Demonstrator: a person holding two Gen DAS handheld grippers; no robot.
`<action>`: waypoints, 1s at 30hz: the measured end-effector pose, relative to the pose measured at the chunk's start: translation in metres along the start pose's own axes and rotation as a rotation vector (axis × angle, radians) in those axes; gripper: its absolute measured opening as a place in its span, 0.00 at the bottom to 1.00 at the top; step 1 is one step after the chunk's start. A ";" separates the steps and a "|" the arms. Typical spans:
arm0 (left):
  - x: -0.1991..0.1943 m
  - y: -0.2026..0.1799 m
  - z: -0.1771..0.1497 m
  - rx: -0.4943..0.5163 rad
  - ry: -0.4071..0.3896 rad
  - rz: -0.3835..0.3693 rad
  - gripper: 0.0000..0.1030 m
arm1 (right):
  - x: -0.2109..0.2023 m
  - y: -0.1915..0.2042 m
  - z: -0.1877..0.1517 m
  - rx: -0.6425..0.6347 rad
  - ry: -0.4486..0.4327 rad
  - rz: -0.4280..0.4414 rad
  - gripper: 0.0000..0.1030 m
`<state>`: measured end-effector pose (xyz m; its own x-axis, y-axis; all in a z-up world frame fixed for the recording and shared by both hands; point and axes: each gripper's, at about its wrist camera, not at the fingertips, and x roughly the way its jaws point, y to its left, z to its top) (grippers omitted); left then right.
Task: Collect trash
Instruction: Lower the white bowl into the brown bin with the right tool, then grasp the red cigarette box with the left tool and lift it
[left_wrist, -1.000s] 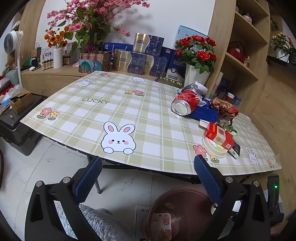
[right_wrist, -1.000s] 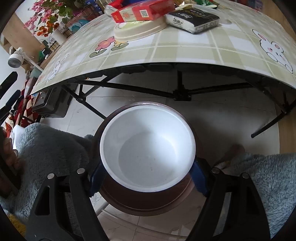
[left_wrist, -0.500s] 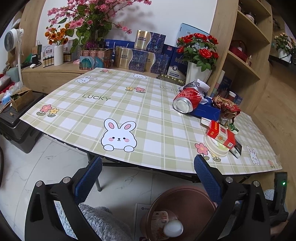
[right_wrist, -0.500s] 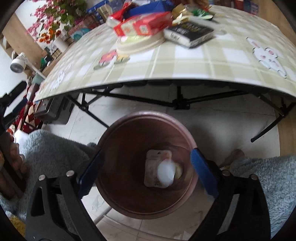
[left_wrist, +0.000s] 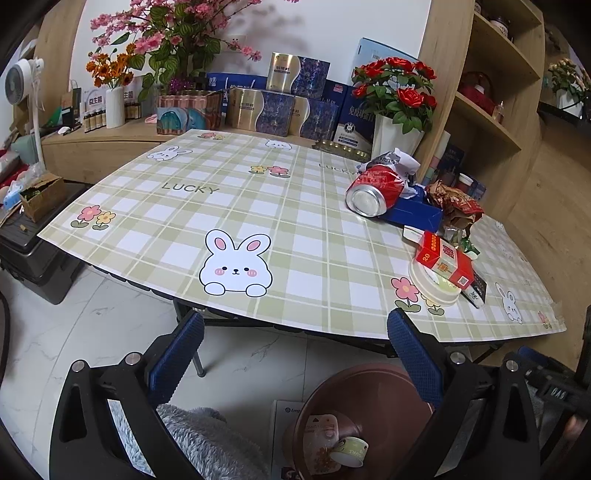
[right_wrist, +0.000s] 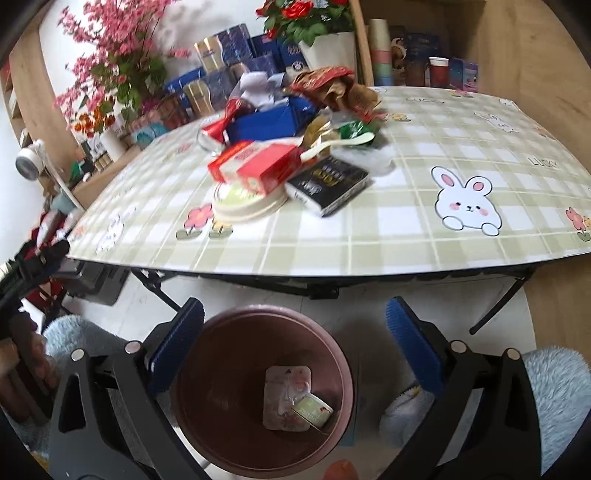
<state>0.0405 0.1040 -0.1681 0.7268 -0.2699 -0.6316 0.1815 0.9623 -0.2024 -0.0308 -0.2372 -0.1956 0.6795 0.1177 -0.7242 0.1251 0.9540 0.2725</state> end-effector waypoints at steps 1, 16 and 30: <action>0.000 -0.001 0.000 0.003 0.002 0.001 0.94 | -0.001 -0.002 0.001 0.003 -0.008 -0.001 0.95; 0.012 -0.027 0.015 0.060 0.060 -0.020 0.94 | -0.020 -0.005 0.021 -0.188 -0.135 -0.133 0.95; 0.097 -0.147 0.066 0.280 0.184 -0.306 0.94 | -0.011 -0.050 0.046 -0.031 -0.207 -0.178 0.94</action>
<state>0.1280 -0.0615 -0.1503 0.4867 -0.5203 -0.7017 0.5606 0.8021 -0.2060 -0.0110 -0.2985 -0.1722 0.7828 -0.1082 -0.6128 0.2354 0.9631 0.1307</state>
